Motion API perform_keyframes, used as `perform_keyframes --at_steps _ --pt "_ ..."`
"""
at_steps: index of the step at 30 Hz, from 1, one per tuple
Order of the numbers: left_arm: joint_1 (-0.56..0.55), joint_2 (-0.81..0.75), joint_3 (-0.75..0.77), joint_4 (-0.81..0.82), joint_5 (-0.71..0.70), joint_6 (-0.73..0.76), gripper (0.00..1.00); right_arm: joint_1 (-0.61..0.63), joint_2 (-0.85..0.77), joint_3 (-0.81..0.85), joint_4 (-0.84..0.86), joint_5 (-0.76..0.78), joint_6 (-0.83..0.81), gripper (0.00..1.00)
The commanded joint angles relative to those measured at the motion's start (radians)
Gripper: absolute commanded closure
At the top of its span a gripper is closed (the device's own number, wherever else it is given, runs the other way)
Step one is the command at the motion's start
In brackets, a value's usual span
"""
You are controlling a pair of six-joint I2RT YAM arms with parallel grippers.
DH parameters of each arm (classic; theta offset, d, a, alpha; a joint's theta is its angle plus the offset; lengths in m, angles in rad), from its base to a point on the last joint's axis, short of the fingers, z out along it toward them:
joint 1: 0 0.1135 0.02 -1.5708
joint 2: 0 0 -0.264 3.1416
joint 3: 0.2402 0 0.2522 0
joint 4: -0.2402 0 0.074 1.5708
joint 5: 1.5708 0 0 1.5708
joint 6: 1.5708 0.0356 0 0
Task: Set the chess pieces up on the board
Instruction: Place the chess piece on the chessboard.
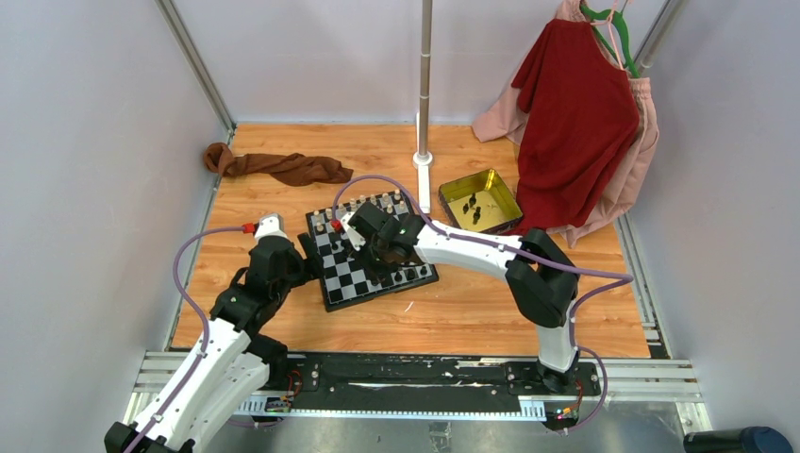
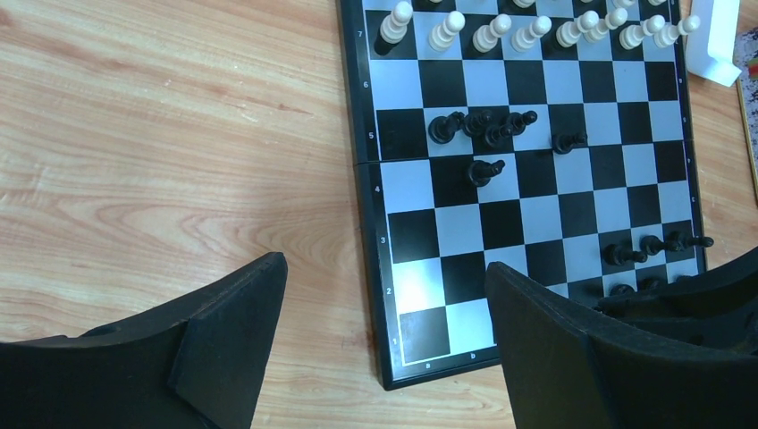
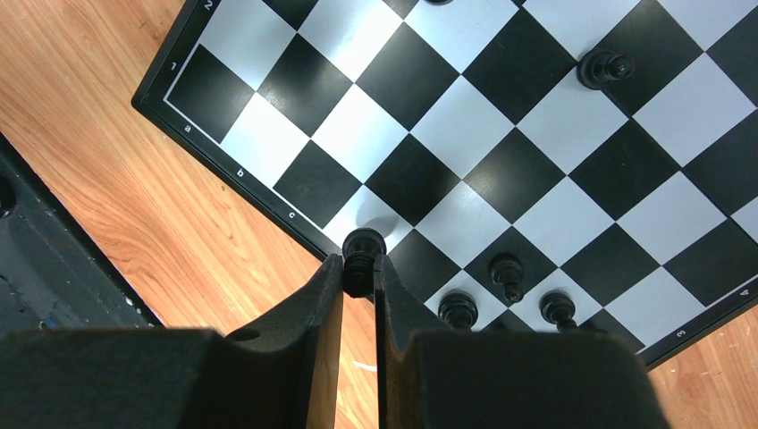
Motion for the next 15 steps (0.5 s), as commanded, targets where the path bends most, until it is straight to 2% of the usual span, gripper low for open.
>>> perform_keyframes --at_steps 1,15 --pt "-0.01 -0.003 -0.007 0.004 -0.008 -0.004 0.12 0.019 0.014 0.006 -0.034 0.008 0.013 1.0" --pt "-0.01 0.009 -0.012 0.016 -0.005 0.003 0.12 0.02 0.054 0.031 -0.033 0.0 0.017 1.0"
